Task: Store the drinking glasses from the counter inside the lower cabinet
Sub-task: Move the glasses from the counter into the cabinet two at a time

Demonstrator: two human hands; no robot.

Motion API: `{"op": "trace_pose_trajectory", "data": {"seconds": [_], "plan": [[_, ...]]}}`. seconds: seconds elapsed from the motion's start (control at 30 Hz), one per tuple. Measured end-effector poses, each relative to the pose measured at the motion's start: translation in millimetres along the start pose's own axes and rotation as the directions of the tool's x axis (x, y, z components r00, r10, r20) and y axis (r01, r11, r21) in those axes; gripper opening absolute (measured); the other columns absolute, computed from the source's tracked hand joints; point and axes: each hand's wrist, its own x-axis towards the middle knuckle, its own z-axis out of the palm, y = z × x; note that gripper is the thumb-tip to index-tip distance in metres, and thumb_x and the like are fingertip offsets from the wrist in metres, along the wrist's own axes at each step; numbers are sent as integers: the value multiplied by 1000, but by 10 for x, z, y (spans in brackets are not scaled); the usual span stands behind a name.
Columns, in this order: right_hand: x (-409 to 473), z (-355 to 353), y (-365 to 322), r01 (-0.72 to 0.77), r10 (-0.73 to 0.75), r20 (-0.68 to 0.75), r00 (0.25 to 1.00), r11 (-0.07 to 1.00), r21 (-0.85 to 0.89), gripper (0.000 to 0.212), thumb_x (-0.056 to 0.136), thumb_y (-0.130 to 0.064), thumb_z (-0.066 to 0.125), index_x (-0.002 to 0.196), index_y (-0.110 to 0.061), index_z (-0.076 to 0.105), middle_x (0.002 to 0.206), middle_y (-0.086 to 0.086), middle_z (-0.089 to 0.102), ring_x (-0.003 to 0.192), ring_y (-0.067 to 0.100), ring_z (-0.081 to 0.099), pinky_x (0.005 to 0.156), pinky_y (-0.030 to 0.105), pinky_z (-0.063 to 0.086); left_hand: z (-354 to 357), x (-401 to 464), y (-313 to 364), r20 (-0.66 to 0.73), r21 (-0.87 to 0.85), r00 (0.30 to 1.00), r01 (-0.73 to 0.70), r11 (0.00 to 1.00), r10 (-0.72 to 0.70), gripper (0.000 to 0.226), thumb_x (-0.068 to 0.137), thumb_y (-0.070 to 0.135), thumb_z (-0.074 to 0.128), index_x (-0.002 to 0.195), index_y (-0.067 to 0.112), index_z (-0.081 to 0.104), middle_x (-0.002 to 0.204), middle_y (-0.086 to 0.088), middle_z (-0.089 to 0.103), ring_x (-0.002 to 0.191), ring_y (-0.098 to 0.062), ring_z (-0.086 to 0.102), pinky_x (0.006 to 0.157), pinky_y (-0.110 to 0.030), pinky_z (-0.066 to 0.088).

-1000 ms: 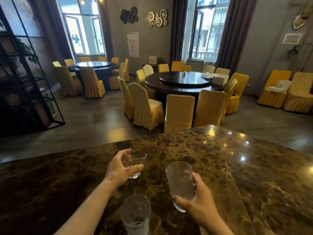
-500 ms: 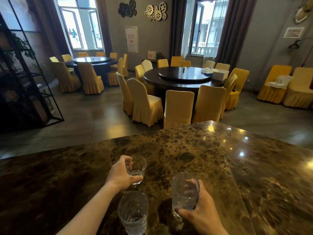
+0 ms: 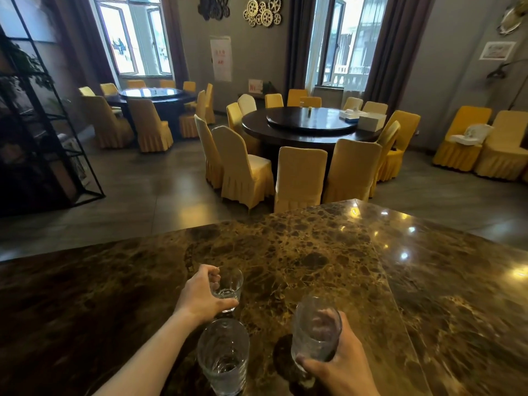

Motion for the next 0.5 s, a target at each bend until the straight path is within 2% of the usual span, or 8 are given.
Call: {"op": "trace_pose_trajectory", "data": {"seconds": [0.2,0.37,0.43,0.5], "plan": [[-7,17,-15,-27,27,12,1000,1000,-3,84,42,-32,96,113,-41,53,109,-12,68,103,-6,62,79,7,46,11,7,-10,13,-3,1000,7,1000,-7,90,53,34,97,127,22,48,115,5,61,105,-11,60,86,-25,52],[-27,-13,-30,-83,82,58,995,996,15,90,42,-37,98,117,-48,49,114,-20,67,107,-6,63,85,18,49,4,-17,-1,39,9,999,17,1000,-17,93,55,36,96,132,22,45,124,2,59,109,-11,59,93,-33,53],[-33,-54,-67,-113,112,114,987,994,8,99,40,-38,101,122,-48,47,116,-25,66,110,-8,61,90,19,49,-35,-46,35,68,35,997,19,999,-21,100,56,40,95,138,22,40,132,1,57,115,-13,57,96,-33,51],[-18,-128,-81,-132,134,163,977,991,-24,106,40,-33,103,129,-46,46,121,-24,65,113,-7,60,94,19,47,-124,-99,77,99,92,995,7,996,-17,118,56,46,93,150,22,26,143,0,50,127,-17,51,105,-39,45]]}}
